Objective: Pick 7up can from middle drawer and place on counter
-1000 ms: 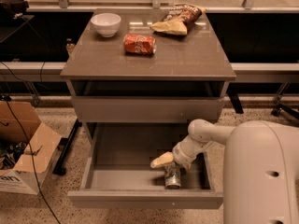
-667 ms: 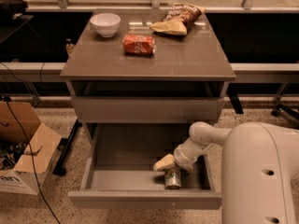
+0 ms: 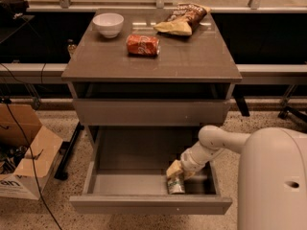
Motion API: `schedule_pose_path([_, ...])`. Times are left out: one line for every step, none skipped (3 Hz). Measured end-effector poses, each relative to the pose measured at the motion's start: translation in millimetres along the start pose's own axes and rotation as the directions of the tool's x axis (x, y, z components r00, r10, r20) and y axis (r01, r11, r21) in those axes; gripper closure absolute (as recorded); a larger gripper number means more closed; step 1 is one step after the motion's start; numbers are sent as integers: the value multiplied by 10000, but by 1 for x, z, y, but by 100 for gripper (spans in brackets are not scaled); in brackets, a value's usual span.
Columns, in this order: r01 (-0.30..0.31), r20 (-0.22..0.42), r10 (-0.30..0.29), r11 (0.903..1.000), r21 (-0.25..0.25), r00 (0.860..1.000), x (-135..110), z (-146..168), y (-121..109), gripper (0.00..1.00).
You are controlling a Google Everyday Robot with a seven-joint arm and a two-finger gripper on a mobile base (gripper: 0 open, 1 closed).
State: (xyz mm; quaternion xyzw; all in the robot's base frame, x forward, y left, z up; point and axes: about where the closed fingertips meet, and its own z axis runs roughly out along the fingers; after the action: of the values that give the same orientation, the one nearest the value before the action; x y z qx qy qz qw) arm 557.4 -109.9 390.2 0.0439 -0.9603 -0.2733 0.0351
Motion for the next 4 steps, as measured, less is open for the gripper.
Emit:
schedule_pose_path([396,741,-368,9985,-366,9966,5,-39,31,94])
schedule_pose_path([1148,1547,-1038,9913,-638,9825,9,-78,57,100])
schedule_pose_path([2591,2827,-2294,9631,-721,9314,23,-141,87,100])
schedule_pose_path([4376,4196,-3996,8991,64,8150,40,-241,117,100])
